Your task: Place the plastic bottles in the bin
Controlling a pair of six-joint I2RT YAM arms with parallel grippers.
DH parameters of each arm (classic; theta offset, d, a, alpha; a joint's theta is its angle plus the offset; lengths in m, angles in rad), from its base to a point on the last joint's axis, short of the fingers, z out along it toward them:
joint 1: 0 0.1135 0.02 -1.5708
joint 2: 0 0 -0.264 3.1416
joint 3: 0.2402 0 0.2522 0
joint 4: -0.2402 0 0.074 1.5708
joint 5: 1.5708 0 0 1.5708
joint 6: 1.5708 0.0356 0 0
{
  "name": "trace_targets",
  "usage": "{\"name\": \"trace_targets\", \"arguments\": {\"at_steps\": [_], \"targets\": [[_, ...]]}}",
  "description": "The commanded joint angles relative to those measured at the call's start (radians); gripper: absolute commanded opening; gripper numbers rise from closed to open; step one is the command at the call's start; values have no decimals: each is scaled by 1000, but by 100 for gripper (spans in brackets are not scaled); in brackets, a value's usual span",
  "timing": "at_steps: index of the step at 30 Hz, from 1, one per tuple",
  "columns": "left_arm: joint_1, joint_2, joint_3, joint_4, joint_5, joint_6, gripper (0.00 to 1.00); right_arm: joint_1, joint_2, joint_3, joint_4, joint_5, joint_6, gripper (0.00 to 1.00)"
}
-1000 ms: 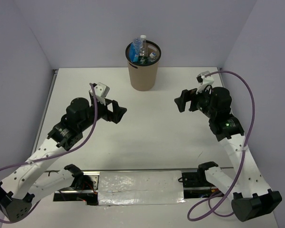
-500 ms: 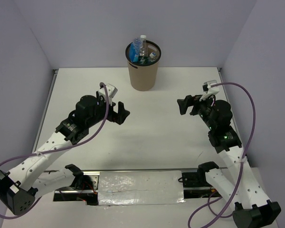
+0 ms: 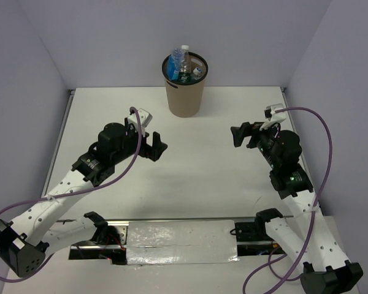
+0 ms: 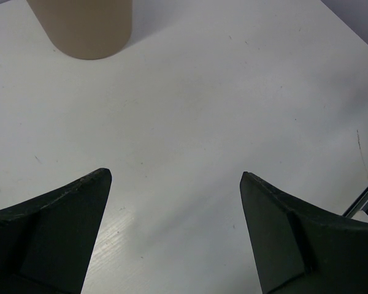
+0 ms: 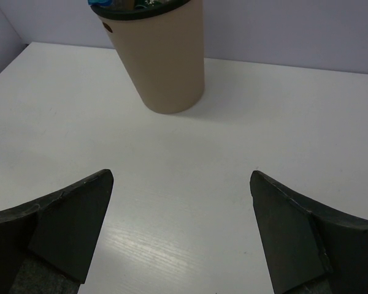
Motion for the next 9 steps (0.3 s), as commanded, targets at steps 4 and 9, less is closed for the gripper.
{"name": "trace_targets", "arguments": {"at_steps": [4,9], "targets": [[4,-22,23,31,15,15,99,11,-14,-1,61,35,10,100],[4,-26,23,31,15,16,100,9,13,10,51,42,10,100]]}}
